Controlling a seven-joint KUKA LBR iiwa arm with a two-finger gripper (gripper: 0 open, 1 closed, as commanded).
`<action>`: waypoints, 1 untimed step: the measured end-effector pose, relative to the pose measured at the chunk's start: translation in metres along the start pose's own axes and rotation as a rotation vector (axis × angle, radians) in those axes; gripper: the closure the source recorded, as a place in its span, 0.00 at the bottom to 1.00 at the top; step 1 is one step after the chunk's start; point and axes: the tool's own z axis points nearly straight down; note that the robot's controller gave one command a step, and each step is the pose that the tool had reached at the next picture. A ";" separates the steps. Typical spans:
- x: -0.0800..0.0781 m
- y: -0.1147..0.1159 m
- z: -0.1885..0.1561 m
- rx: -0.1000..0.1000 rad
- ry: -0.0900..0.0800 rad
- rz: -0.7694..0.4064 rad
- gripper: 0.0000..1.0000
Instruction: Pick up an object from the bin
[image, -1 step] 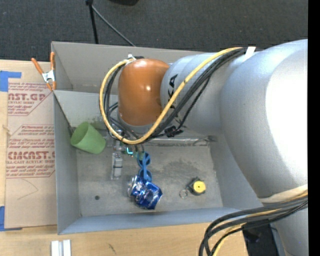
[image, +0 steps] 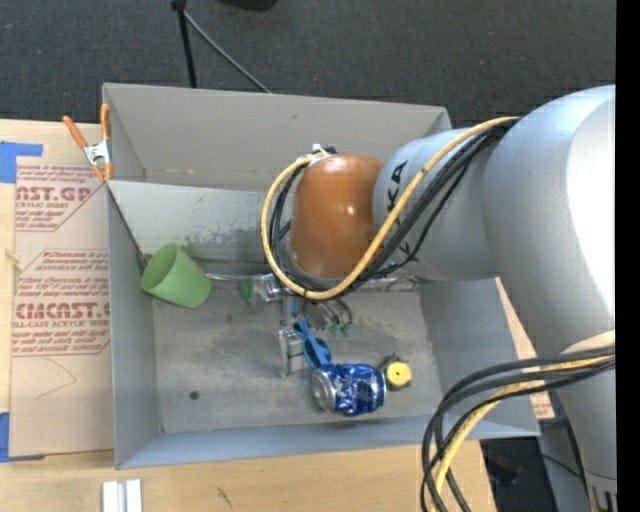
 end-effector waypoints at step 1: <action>0.064 -0.036 -0.046 0.001 -0.003 -0.263 0.00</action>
Offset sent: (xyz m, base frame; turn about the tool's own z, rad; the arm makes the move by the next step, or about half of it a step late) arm -0.0526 -0.0483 0.0447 -0.2659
